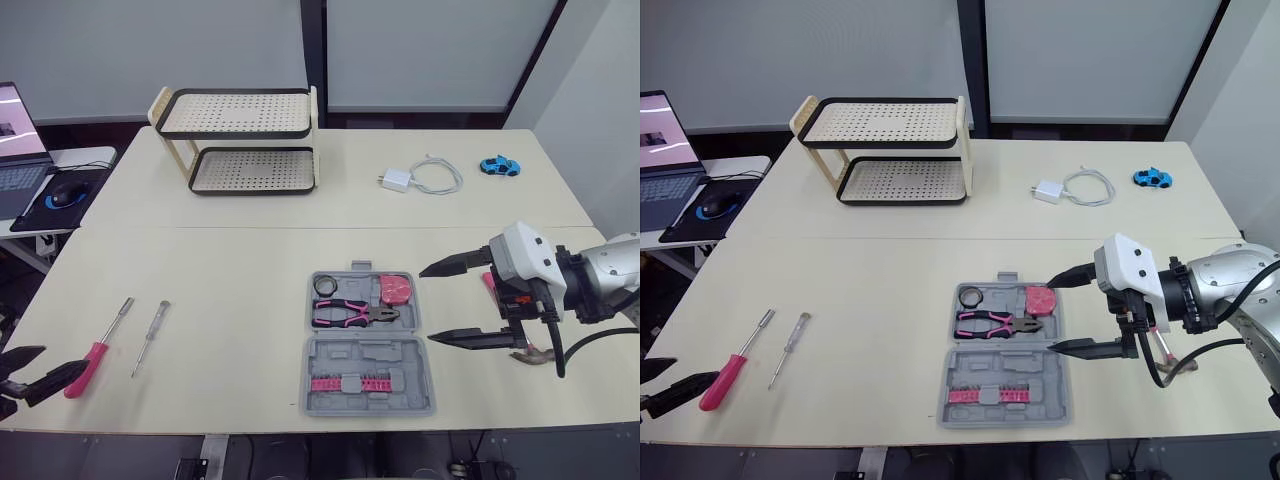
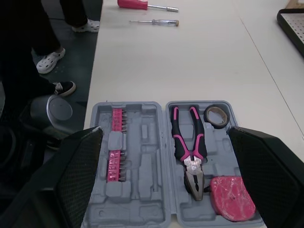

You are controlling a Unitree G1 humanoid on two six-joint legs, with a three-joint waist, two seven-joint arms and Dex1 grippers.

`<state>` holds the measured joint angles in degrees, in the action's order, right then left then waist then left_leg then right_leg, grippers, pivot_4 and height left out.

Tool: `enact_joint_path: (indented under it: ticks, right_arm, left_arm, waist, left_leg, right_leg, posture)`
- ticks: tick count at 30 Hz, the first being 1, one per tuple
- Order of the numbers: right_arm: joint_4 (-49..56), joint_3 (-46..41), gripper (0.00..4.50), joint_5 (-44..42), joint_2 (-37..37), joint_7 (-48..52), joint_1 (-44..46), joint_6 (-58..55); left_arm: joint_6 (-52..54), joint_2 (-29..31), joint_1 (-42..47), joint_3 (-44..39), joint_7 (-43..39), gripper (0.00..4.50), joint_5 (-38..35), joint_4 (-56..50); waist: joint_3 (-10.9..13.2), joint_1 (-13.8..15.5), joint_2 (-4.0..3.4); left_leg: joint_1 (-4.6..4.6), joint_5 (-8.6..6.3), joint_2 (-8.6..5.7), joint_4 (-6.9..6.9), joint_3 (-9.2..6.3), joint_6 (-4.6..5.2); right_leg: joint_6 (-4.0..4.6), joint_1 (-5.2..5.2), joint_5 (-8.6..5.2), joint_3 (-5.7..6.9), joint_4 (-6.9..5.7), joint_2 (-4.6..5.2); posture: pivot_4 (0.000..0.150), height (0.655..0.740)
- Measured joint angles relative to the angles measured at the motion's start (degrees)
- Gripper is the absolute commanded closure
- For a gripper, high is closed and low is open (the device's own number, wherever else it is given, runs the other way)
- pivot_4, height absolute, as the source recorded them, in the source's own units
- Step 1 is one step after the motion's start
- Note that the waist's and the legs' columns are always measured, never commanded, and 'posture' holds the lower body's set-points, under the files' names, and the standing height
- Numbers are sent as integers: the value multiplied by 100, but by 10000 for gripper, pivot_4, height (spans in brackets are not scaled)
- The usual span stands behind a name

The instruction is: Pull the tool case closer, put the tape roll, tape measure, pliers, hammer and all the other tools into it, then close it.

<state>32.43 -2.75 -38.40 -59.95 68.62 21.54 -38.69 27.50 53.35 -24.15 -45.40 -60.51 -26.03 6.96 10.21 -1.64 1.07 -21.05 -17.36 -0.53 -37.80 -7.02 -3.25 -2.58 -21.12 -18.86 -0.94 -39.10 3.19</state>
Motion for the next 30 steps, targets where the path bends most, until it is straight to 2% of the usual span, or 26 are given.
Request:
enact_joint_path:
  ticks: [5,10,24,30]
  right_arm:
    - [15,0,197,7,0,-63,-25,0]
    - [95,168,197,90,9,-188,47,4]
    - [234,462,197,123,192,-398,225,-64]
    - [240,514,197,122,194,-395,287,-100]
  left_arm:
    - [110,-85,99,33,113,0,-43,-250]
    - [249,-125,578,508,395,0,-9,-239]
    - [612,-1256,1533,1855,2200,0,510,-426]
    - [761,-1385,1960,2154,2549,0,626,-194]
  waist:
    - [0,-4,0]
    - [0,3,-2]
    - [-2,-1,1]
    - [-2,-5,1]
  left_leg:
    - [1,0,3,1,0,0]
    - [1,0,1,-1,0,0]
    - [0,-1,-1,-4,1,-1]
    - [0,0,0,-4,0,-2]
  right_leg:
    - [1,-1,1,1,-1,-3]
    - [1,1,2,2,-1,-4]
    - [-1,0,5,2,-2,-4]
    - [0,-1,5,3,-3,-5]
  posture:
    - [1500,7400]
    - [1500,7400]
    - [1500,7400]
    - [1500,7400]
